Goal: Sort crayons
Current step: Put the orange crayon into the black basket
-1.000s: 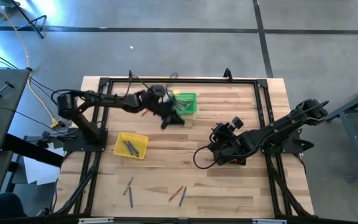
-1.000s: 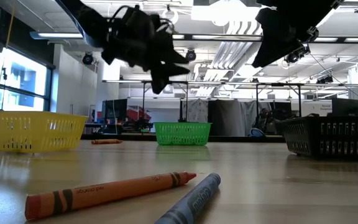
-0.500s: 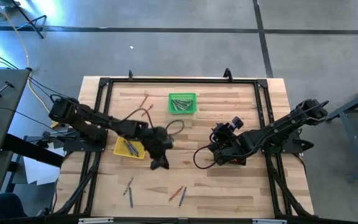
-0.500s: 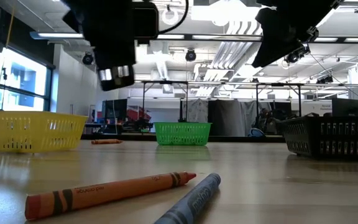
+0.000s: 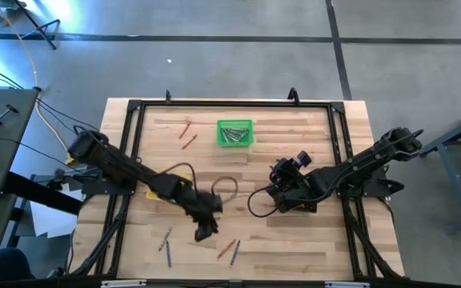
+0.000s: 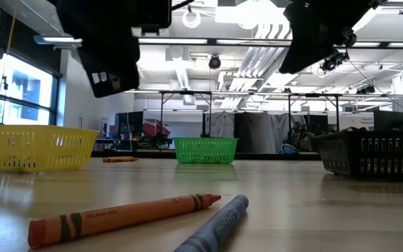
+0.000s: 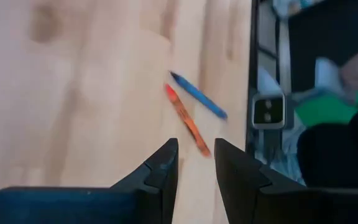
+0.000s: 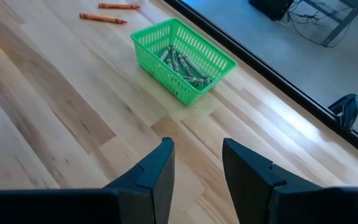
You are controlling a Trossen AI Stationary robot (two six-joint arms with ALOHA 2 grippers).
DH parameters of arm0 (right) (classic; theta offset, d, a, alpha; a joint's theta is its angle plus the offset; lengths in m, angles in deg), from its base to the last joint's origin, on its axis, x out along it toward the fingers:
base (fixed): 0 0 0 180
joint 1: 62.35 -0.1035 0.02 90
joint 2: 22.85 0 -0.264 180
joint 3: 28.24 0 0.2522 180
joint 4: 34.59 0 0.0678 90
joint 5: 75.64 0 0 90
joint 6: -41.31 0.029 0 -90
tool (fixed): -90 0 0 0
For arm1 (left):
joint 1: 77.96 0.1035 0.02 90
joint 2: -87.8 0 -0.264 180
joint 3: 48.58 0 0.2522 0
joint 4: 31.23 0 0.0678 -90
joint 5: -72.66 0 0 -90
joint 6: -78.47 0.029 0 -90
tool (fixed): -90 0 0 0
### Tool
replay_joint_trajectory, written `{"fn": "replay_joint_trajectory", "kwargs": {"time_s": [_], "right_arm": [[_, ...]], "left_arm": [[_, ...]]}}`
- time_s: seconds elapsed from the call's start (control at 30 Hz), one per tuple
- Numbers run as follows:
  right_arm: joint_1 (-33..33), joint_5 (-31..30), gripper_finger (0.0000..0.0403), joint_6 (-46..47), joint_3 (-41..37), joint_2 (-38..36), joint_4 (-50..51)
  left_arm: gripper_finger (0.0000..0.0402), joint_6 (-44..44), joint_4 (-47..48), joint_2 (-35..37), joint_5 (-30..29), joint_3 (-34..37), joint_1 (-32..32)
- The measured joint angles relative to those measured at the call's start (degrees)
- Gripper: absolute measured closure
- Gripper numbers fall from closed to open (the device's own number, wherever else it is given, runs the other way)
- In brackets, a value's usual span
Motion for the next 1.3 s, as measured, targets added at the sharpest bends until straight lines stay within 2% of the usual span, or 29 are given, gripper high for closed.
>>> {"fn": "replay_joint_trajectory", "kwargs": {"time_s": [0.07,0.33,0.47,0.67,0.9,1.07,1.3], "right_arm": [[0.0,0.1,0.0275,0.0,0.0,0.0,-0.2],[0.0,3.5,0.0275,0.3,0.0,0.3,-0.9],[0.0,5.3,0.0275,0.3,0.0,1.1,-0.5],[0.0,7.4,0.0275,0.5,0.0,1.6,2.3],[-0.1,8.6,0.0275,7.8,0.0,1.4,10.5],[-1.2,12.0,0.0275,9.9,0.0,1.5,11.9],[-3.7,21.3,0.0275,9.7,0.0,1.5,16.1]], "left_arm": [[0.0307,2.5,2.3,-2.6,0.1,-3.8,-1.3],[0.0307,10.7,21.1,-11.9,-1.1,-18.9,-2.8],[0.0307,14.7,26.4,-16.2,-1.2,-22.6,-2.6],[0.0307,17.8,26.3,-18.5,-1.0,-24.0,-1.5],[0.0307,17.8,25.4,-18.2,-1.0,-24.0,0.5],[0.0307,17.3,24.6,-18.2,-1.0,-24.0,2.6],[0.0307,14.3,24.3,-18.2,-0.8,-24.0,1.6]]}}
